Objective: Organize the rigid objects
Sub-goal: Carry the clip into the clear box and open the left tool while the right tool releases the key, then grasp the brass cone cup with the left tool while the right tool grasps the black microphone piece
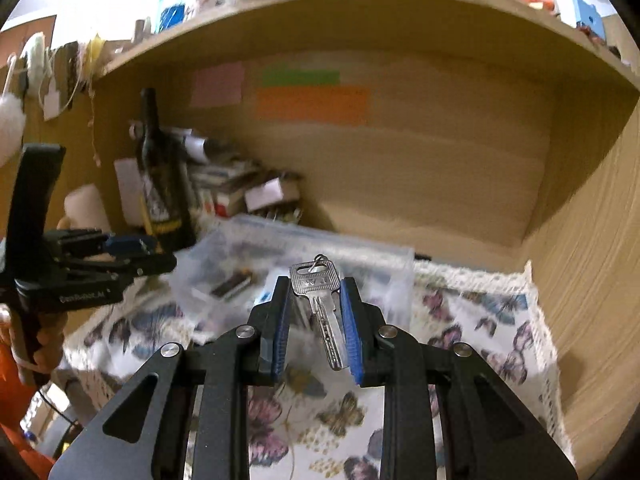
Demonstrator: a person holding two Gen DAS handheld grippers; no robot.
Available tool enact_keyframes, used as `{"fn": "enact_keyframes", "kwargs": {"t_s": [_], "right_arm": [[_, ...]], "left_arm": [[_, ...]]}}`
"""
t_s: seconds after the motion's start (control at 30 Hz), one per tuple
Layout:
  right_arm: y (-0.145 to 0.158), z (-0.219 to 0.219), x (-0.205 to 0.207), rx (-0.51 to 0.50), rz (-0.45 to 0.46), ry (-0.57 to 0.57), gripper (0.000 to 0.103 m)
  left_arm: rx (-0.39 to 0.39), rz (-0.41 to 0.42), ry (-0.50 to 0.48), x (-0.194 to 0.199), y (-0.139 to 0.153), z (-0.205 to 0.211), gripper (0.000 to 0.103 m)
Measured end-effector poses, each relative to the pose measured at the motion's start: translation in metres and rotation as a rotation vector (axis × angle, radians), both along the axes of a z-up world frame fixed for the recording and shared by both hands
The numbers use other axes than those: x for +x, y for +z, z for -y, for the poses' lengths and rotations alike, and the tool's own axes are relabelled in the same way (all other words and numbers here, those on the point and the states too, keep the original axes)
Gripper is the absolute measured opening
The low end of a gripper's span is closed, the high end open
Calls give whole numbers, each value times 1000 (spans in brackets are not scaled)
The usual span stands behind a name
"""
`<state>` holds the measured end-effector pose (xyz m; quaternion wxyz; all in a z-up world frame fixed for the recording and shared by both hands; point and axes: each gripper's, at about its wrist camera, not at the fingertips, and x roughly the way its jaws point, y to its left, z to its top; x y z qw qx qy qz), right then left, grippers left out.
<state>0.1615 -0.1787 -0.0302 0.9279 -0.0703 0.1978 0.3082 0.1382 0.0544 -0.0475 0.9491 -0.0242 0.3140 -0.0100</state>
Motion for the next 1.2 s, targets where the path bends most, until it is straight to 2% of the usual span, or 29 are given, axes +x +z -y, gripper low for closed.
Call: {"fn": "enact_keyframes", "kwargs": {"t_s": [0.3,0.6,0.8,0.97,1.07,1.1,1.2], "right_arm": [[5,-6,31,-7,9,-31,22],[-31,-16,79,-70,-117,-89,22],[-52,-24,100,-107,-177,-114,22],[-62,-29,108,-127,-216,-121,23],[-58,-26,104,-120,-212,-114,24],[-56,-26,103,-117,-207,-114,27],[-46,-23,94,-100,-178,-108,37]], "left_arm": [[-13,-83,-20,46,-14,-1,44],[-17,-167,-52,75,-42,4,44],[-30,-177,-72,80,-48,8,44],[-11,-176,-64,80,-48,12,44],[-24,-179,-70,79,-46,10,52],[-22,-170,-62,76,-43,10,59],[-14,-132,-48,67,-34,6,67]]}}
